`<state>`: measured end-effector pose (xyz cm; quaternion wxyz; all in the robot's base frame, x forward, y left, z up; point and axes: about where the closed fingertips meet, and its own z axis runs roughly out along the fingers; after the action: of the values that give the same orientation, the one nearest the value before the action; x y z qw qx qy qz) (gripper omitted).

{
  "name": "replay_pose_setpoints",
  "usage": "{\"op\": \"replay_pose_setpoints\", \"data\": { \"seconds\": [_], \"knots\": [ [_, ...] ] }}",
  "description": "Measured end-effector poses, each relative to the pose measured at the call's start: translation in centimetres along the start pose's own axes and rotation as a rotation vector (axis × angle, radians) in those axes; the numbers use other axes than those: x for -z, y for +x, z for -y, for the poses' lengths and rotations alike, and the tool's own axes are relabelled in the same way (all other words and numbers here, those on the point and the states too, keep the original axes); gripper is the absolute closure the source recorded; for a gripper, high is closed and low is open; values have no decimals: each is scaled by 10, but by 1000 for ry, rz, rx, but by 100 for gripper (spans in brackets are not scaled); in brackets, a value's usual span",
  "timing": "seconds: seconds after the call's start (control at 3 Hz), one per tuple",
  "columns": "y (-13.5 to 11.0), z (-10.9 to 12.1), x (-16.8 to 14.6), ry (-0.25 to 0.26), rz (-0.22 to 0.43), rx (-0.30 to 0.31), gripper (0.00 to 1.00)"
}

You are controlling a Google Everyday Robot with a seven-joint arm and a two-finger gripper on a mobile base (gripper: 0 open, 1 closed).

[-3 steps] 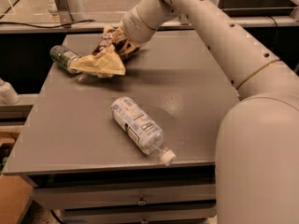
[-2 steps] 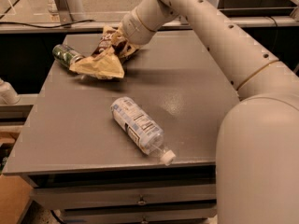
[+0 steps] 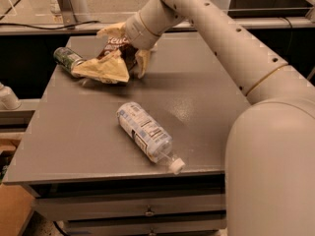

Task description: Move brown chip bag near green can

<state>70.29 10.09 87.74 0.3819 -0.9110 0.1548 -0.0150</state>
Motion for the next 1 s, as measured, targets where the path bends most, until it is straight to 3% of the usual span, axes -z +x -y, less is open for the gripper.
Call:
{"op": "replay_pose_setpoints", "data": {
  "seconds": [0.33,1.0],
  "knots": [
    [-1,0,6,18,0,-5,0],
    [2,-7,67,80,-78,-27,0]
  ]
}}
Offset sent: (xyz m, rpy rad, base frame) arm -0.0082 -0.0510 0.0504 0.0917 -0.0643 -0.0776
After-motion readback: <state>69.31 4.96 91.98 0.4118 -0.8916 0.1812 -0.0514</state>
